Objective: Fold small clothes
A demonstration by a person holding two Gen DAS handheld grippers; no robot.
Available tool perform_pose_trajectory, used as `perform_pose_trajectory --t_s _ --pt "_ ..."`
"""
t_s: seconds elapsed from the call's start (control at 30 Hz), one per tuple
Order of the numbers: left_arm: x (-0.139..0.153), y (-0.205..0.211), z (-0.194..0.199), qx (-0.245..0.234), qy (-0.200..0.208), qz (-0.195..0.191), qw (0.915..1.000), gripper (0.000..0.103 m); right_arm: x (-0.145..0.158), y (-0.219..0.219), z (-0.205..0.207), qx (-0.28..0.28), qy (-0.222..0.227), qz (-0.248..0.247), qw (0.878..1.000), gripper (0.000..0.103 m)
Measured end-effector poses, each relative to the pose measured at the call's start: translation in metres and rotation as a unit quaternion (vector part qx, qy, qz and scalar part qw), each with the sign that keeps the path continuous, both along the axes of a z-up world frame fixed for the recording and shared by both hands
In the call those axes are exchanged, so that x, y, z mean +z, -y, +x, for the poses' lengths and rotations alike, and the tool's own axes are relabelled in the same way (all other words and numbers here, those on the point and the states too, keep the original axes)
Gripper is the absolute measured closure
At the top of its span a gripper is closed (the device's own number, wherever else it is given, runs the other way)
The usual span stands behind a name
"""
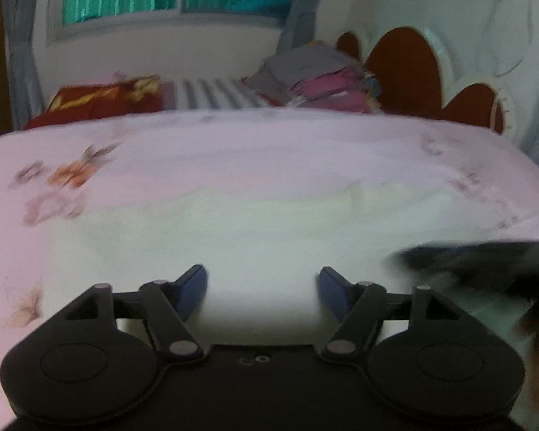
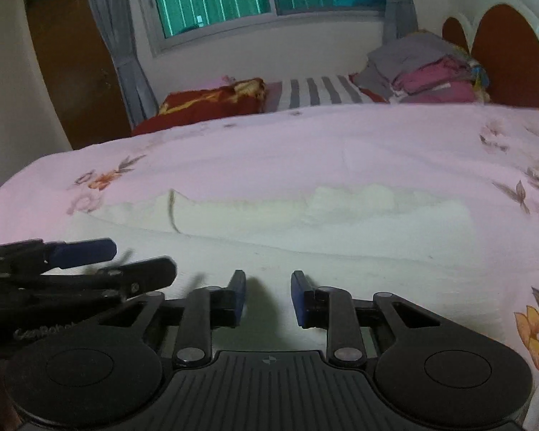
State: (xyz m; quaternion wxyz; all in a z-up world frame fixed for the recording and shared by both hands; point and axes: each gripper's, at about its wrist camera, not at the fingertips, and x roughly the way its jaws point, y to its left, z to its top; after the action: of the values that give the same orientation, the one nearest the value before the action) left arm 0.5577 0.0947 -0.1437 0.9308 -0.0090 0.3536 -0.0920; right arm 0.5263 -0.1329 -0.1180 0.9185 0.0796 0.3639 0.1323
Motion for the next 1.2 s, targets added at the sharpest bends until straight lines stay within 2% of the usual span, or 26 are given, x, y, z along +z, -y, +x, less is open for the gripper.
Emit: perform_pose_trajectory --t_s 0.07,0.1,0.13,0.2,0.3,0.37,0.47,0.5,0.57,0.6,0.63,0.67,0.7,0.77,0.8,0.87,0.93,1.07,1.13,1.2 --pt "-0.005 -0.029 -0.006 0.022 0.010 0.006 0.9997 0.039 -0.004 0.030 0.000 -0.040 0.000 -0.002 0.999 0.077" --pt "-0.006 -0.044 -0.007 0.030 0.012 0.004 0.9995 0.041 -0.006 0.050 0.001 -0.070 -0.002 -0.008 0.998 0.094" --pt "-0.005 -0.055 -0.008 0.033 0.016 0.000 0.9993 0.043 -0.007 0.069 0.001 -0.089 -0.005 -0.002 0.996 0.103" --pt "-0.003 -0.064 -0.003 0.034 0.016 0.007 0.9993 0.043 -0.008 0.085 0.001 -0.082 -0.011 0.005 0.997 0.103" --pt "0.000 -0.068 0.012 0.039 0.014 0.026 0.9988 0.041 -0.006 0.073 -0.002 -0.061 0.002 -0.042 0.997 0.103" --pt "-0.002 -0.076 0.021 0.044 0.007 0.030 0.9985 0.038 -0.008 0.072 -0.003 -0.066 0.003 -0.044 0.997 0.103" --pt "0.001 -0.092 0.028 0.057 -0.003 -0.004 0.9984 0.043 -0.011 0.072 0.000 -0.067 0.001 -0.032 0.997 0.103" --pt "0.006 -0.092 0.024 0.063 -0.004 -0.001 0.9980 0.044 -0.011 0.071 0.003 -0.065 0.000 -0.033 0.997 0.103" --pt "0.017 -0.084 0.008 0.072 0.014 -0.020 0.9971 0.043 -0.004 0.068 0.007 -0.068 -0.008 -0.036 0.997 0.103" --pt "0.021 -0.077 -0.002 0.068 0.020 -0.044 0.9965 0.041 0.001 0.065 0.007 -0.073 -0.005 -0.032 0.997 0.096" --pt "0.022 -0.065 -0.010 0.062 0.025 -0.051 0.9964 0.040 0.007 0.059 0.007 -0.071 0.011 -0.027 0.997 0.082" --pt "0.023 -0.051 -0.016 0.058 0.029 -0.043 0.9969 0.040 0.012 0.049 0.007 -0.059 0.025 -0.023 0.998 0.045" --pt "0.021 -0.037 -0.022 0.057 0.031 -0.030 0.9974 0.040 0.014 0.037 0.006 -0.048 0.036 -0.023 0.998 0.038" --pt "0.018 -0.022 -0.032 0.065 0.020 -0.034 0.9971 0.040 0.015 0.009 0.011 -0.022 0.028 -0.020 0.999 0.040" --pt "0.017 -0.019 -0.040 0.066 0.020 -0.043 0.9967 0.040 0.014 -0.002 0.012 -0.008 0.020 -0.013 1.000 0.051" --pt "0.014 -0.017 -0.054 0.062 0.019 -0.037 0.9972 0.040 0.013 -0.022 0.007 0.020 0.009 -0.008 1.000 0.058" --pt "0.009 -0.024 -0.065 0.065 0.015 -0.022 0.9975 0.040 0.011 -0.036 -0.006 0.050 0.009 -0.015 0.999 0.058" --pt "0.002 -0.053 -0.078 0.065 0.011 -0.031 0.9973 0.043 -0.001 -0.035 -0.039 0.117 0.023 -0.051 0.992 0.058" --pt "0.003 -0.058 -0.079 0.059 0.012 -0.022 0.9979 0.043 -0.007 -0.011 -0.048 0.086 0.029 -0.070 0.993 0.058" --pt "0.003 -0.056 -0.078 0.060 0.012 -0.022 0.9979 0.043 -0.006 0.021 -0.050 0.024 0.017 -0.038 0.999 0.059"
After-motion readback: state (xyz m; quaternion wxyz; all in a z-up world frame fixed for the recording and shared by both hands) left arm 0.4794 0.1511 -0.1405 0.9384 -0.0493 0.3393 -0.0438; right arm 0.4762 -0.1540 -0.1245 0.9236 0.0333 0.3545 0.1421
